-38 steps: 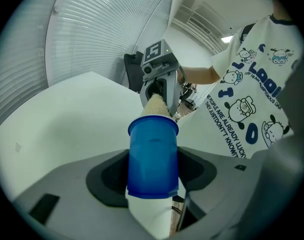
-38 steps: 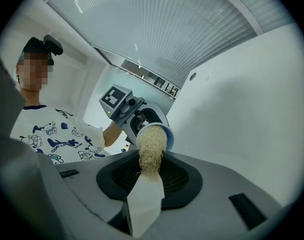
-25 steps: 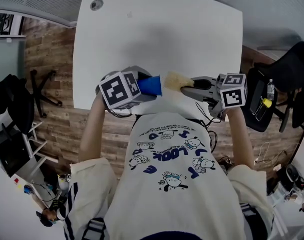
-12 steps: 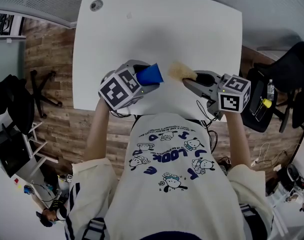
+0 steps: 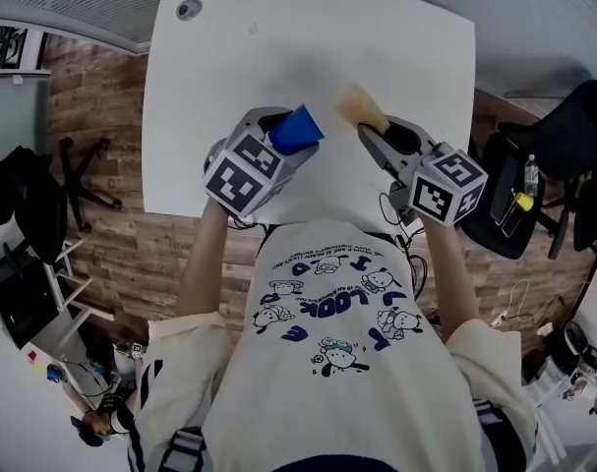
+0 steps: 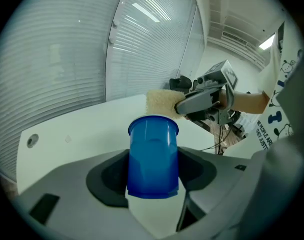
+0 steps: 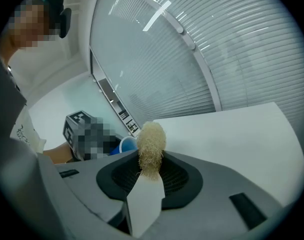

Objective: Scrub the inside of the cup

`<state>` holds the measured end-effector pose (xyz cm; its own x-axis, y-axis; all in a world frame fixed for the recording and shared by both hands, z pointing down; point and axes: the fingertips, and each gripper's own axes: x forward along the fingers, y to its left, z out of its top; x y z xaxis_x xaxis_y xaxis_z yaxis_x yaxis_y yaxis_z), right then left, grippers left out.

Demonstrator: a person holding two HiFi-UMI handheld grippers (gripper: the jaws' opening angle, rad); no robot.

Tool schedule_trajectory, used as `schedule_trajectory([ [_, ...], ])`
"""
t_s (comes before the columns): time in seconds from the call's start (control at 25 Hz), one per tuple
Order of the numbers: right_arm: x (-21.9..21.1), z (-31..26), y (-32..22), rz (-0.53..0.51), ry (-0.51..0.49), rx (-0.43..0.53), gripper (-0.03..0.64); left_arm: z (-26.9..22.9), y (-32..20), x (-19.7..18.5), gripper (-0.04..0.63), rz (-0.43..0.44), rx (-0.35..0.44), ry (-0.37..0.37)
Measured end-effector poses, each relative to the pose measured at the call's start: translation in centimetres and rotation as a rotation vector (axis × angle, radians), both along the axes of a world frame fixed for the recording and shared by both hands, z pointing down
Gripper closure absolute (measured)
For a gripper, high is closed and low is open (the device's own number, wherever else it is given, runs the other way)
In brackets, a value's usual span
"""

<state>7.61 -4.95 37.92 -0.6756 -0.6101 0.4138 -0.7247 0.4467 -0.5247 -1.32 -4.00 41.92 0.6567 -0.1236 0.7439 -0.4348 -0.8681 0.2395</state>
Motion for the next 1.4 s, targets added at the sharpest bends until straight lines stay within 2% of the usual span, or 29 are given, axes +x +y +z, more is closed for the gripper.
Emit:
schedule_trajectory([
  [0.32,0.3,-0.6,-1.2,0.148,0.086,0.1,0.509,-0.8,-2.9,-0.5,0.296,-0.222,0.049,0.047],
  [0.6,0.1,-0.2,-1.4,0.219,0.09,0.085,0.509,-0.7,-3.8,-1.3,0.296,-0.347,0.066,0.06],
  [0.84,-0.5,-0.2,-1.3,0.256,0.133,0.121,0.508,-1.1,-4.2,-1.5,0.296,-0.471,0.09,0.087],
  [1.16,-0.3,0.1,-0.9,0.323,0.128,0.103,0.508,-1.3,-3.9,-1.5,0.296,-0.56,0.134,0.116],
  [1.4,-0.4,0.0,-0.9,0.341,0.131,0.109,0.508,-1.3,-3.9,-1.7,0.296,-0.582,0.132,0.118],
])
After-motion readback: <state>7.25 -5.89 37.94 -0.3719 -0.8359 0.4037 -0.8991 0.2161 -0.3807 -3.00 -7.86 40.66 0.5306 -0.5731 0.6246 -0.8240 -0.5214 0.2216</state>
